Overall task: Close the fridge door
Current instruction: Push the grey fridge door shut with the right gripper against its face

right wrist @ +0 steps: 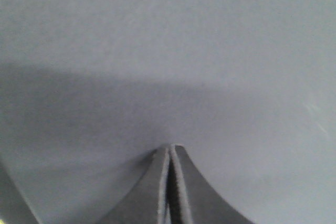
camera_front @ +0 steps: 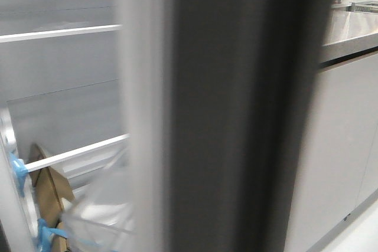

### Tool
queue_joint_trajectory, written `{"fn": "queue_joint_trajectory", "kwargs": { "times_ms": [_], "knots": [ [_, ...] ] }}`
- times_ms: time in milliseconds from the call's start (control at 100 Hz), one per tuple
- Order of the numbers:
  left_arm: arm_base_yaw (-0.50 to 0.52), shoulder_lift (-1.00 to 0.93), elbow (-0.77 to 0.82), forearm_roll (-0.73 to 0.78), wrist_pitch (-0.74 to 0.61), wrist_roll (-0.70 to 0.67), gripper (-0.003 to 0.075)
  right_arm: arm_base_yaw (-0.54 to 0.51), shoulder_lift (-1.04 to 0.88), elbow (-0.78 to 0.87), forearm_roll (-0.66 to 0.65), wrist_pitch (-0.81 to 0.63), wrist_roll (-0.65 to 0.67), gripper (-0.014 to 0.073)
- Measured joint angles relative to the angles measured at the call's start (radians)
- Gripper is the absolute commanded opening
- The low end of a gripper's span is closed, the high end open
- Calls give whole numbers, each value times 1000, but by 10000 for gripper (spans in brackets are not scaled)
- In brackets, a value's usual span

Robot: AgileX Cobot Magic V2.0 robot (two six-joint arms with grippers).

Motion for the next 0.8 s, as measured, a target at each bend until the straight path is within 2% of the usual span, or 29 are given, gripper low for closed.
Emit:
{"fn": "queue_joint_trajectory", "kwargs": {
  "times_ms": [240,550,800],
  "knots": [
    [0,0,0,0,0,0,-20,75,215,-122,5,-72,-37,-44],
    [0,0,0,0,0,0,-20,85,513,-327,12,-157,-46,-44],
    [0,0,0,0,0,0,-20,87,674,-484,14,-115,-48,-44]
  ]
}}
